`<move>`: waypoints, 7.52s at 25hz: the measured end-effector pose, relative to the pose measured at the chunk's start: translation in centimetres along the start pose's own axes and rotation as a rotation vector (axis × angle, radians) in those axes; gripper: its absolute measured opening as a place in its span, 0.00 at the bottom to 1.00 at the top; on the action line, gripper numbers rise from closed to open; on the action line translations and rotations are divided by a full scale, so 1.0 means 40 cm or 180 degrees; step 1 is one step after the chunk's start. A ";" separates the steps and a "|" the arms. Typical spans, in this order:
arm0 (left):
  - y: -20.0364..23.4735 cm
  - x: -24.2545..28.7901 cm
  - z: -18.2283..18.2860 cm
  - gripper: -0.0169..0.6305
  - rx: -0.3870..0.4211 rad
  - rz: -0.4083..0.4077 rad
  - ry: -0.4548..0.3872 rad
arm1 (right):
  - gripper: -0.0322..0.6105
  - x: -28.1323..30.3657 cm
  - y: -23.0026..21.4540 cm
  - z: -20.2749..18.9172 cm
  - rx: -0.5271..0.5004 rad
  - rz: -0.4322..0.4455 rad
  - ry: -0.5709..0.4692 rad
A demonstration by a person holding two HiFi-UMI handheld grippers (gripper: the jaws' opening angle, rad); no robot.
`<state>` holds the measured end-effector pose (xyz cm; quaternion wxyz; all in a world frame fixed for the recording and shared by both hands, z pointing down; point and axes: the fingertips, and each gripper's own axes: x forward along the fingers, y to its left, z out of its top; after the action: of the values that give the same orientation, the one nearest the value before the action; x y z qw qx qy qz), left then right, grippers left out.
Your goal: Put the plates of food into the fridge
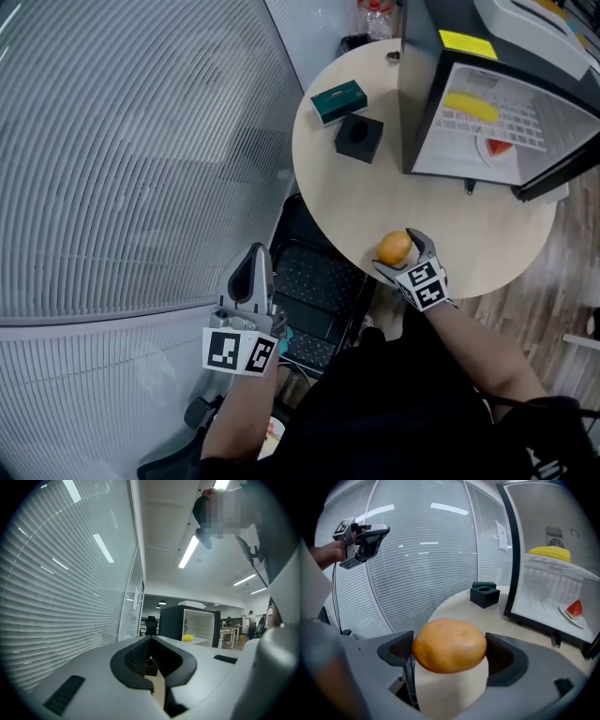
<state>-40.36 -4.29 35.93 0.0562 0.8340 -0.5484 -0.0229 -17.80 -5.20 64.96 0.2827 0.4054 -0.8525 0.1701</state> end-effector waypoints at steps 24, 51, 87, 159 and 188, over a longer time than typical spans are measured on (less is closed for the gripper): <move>-0.304 0.273 0.065 0.03 0.0066 -0.0639 -0.0163 | 0.82 -0.285 -0.302 0.180 0.0210 -0.0393 -0.0677; -0.695 0.595 0.066 0.03 -0.0050 -0.1210 -0.0323 | 0.82 -0.529 -0.727 0.283 0.0126 -0.0794 -0.1090; -0.815 0.929 0.050 0.04 0.0294 -0.1523 -0.0098 | 0.82 -0.446 -1.088 0.424 0.0478 -0.1335 -0.1112; -0.748 0.675 0.116 0.04 0.0319 -0.1485 -0.0157 | 0.81 -0.643 -0.896 0.468 0.0088 -0.1480 -0.1662; -0.523 0.352 0.134 0.04 0.0318 -0.1420 -0.0166 | 0.15 -0.825 -0.556 0.345 -0.0018 -0.1855 -0.1699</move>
<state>-16.21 -9.36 28.43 -0.0058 0.9355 -0.3522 -0.0290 11.86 -6.38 35.04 0.0887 0.6596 -0.7457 -0.0309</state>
